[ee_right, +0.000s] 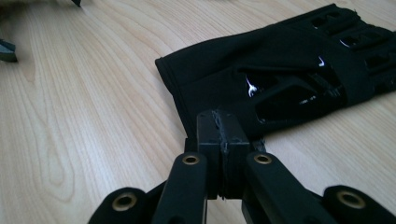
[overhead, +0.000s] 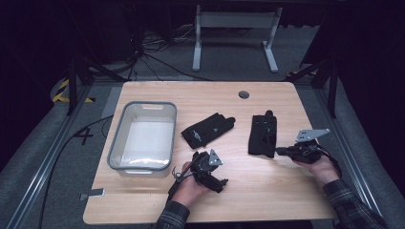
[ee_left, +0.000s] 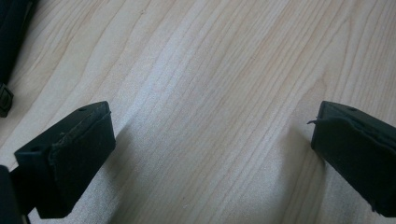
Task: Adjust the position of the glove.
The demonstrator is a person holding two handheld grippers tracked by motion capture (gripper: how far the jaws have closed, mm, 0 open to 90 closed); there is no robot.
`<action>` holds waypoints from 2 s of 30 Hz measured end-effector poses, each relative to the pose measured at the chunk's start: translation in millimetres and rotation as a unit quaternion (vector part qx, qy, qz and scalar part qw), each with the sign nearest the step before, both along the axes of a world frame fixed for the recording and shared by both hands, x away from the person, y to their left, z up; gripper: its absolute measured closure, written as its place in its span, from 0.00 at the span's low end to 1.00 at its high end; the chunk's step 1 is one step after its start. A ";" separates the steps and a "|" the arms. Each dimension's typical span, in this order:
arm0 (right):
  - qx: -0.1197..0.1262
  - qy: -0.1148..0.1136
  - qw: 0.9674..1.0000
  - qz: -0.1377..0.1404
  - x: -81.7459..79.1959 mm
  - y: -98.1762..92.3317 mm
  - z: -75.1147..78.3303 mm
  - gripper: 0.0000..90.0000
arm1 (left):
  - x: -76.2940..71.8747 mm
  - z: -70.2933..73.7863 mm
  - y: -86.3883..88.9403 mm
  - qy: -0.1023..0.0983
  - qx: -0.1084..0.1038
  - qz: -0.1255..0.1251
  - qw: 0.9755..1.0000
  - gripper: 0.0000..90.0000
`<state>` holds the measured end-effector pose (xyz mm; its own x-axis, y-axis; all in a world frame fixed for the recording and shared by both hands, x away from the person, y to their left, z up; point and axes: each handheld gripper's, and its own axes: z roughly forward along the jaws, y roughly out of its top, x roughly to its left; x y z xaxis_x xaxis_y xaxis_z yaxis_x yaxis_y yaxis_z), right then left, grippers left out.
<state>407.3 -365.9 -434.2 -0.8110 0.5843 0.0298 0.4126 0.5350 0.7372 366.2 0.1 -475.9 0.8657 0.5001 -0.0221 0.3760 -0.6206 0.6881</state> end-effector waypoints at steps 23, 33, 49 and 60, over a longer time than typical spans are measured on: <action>-0.039 0.010 0.999 0.015 17.3 22.3 -18.7 1.00 | 0.0 0.0 0.0 0.000 0.000 0.000 1.000 0.00; -0.036 0.020 0.999 0.026 8.3 16.3 -18.3 1.00 | -0.2 0.0 0.1 -0.001 0.000 0.001 1.000 0.00; -0.040 0.037 0.997 0.051 -24.1 11.2 -17.0 1.00 | -0.3 0.0 0.1 -0.001 0.000 0.001 1.000 0.00; -0.043 0.044 0.996 0.067 -45.5 7.5 -16.4 1.00 | -0.2 0.0 0.1 -0.001 0.000 0.001 1.000 0.00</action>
